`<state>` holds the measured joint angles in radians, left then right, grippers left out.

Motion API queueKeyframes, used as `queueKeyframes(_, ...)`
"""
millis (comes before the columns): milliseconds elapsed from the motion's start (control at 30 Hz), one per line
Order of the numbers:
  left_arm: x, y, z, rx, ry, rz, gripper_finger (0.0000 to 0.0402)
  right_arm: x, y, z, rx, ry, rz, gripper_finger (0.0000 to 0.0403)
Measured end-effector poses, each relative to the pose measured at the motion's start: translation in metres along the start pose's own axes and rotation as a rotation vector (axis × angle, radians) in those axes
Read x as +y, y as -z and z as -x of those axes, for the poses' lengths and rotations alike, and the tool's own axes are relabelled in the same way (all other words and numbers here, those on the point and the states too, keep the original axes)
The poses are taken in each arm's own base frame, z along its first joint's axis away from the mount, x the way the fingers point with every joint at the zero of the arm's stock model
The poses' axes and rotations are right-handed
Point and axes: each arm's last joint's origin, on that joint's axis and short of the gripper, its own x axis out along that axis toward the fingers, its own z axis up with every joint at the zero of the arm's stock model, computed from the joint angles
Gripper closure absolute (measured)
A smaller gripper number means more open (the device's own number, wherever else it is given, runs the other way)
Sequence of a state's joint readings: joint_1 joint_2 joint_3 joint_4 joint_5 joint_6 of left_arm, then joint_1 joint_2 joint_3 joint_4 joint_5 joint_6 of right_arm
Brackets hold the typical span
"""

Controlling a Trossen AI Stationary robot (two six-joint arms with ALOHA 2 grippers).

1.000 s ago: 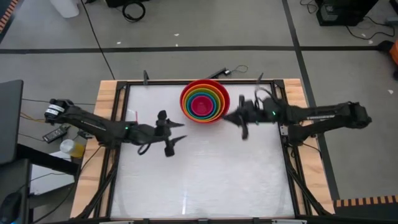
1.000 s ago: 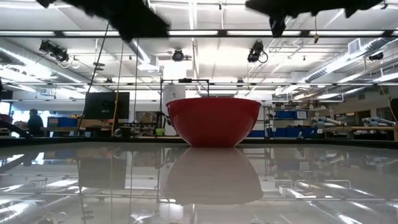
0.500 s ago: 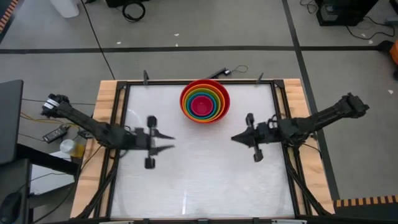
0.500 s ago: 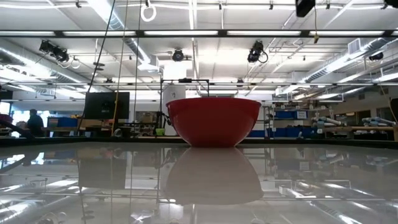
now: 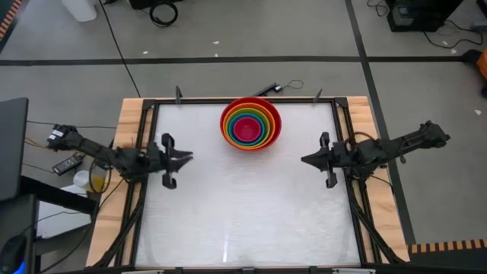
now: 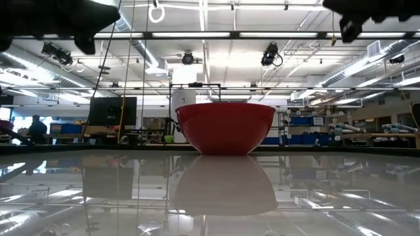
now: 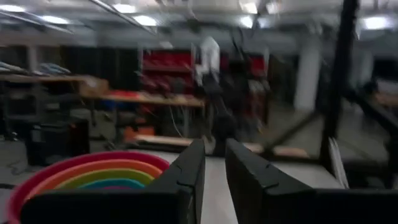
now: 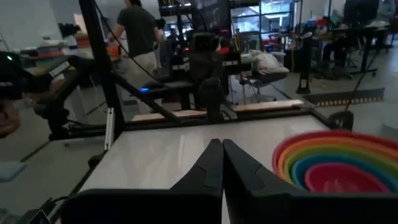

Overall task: Nest bowls inside each other
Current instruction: Return to Home Position

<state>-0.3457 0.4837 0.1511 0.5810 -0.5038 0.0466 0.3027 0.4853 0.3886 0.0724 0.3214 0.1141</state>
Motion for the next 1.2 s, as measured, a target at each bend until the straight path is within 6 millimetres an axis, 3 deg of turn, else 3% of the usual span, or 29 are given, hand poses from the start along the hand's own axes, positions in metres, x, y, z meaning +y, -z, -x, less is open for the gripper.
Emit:
queueKeyframes(233, 0.016, 0.013, 0.022, -0.045, -0.036, -0.005, 0.0341, -0.006, 0.050, -0.001, -0.056, -0.004, -0.059, 0.0395)
queueKeyframes(400, 0.019, 0.022, 0.029, 0.047, -0.032, -0.026, 0.0341, -0.011, 0.067, -0.001, -0.038, 0.024, -0.052, 0.0395)
queueKeyframes(667, 0.024, 0.024, 0.039, 0.062, -0.034, -0.014, 0.0341, -0.023, 0.064, -0.001, -0.069, 0.084, -0.001, 0.0394)
queueKeyframes(933, 0.026, 0.025, 0.038, 0.073, -0.058, -0.075, 0.0343, -0.038, 0.062, -0.003, -0.074, 0.016, -0.015, 0.0394)
queueKeyframes(1100, 0.032, 0.025, 0.035, 0.060, 0.008, -0.080, 0.0369, -0.043, 0.052, 0.001, -0.161, -0.006, 0.007, 0.0394)
queueKeyframes(1200, 0.036, 0.035, 0.033, 0.084, 0.014, -0.041, 0.0392, -0.045, 0.052, 0.003, -0.158, -0.001, 0.007, 0.0394)
